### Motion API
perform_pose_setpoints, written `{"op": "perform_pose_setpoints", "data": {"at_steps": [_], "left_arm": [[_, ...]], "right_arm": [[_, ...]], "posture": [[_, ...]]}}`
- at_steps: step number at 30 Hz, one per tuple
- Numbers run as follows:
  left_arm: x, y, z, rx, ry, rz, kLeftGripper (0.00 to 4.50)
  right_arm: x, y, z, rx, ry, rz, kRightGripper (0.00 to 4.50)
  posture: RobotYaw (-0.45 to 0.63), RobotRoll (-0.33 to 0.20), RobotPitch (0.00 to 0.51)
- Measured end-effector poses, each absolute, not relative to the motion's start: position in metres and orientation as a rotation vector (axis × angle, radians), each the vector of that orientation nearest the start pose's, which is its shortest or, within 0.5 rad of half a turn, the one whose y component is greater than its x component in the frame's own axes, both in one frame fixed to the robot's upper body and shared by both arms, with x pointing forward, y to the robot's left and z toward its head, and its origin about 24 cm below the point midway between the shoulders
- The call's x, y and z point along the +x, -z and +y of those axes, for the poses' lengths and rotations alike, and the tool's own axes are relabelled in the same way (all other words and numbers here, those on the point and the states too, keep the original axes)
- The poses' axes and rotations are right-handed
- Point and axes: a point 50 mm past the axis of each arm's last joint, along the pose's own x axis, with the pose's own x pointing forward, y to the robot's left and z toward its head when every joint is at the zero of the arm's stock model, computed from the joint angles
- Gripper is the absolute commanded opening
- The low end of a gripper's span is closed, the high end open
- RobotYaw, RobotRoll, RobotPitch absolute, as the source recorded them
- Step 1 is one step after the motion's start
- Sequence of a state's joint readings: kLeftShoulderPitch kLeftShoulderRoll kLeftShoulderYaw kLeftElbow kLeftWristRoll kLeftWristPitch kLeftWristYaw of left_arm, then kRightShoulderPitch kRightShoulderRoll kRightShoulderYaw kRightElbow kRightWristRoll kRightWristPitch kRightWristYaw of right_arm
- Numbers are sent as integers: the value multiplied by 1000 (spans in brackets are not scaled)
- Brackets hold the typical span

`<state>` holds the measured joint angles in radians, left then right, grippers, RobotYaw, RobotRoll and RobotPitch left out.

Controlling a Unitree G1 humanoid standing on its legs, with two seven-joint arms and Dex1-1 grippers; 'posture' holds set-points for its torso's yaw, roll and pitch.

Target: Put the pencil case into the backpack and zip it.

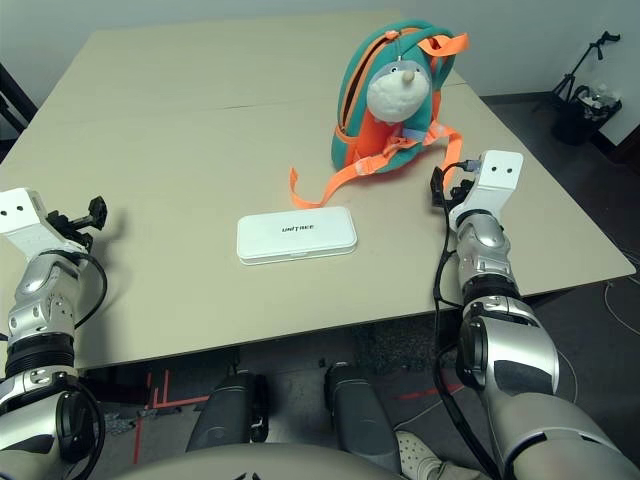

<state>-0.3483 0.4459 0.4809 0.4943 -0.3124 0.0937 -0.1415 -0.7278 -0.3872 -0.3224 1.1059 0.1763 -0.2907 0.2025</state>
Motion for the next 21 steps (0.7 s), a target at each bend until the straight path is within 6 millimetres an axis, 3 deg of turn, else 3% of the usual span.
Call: {"op": "perform_pose_setpoints", "data": {"at_steps": [6, 11, 14, 17, 21], "left_arm": [[292, -79, 340, -132, -366, 42, 4500], [299, -84, 333, -309, -249, 41, 4500], [302, -85, 323, -433, -108, 97, 4500], [303, -90, 311, -505, 49, 127, 4500], [300, -107, 290, -530, 337, 138, 4500]], "right_arm": [[358, -78, -275, 38, 140, -14, 4467], [353, -86, -278, -18, 48, -45, 4467], [341, -95, -283, -93, -77, -50, 3565], [328, -105, -284, -156, -201, -31, 2377], [310, -116, -272, -191, -361, 23, 797]], "posture": [[-58, 0, 85], [-69, 0, 86], [-92, 0, 78], [-113, 0, 74], [-128, 0, 80]]}}
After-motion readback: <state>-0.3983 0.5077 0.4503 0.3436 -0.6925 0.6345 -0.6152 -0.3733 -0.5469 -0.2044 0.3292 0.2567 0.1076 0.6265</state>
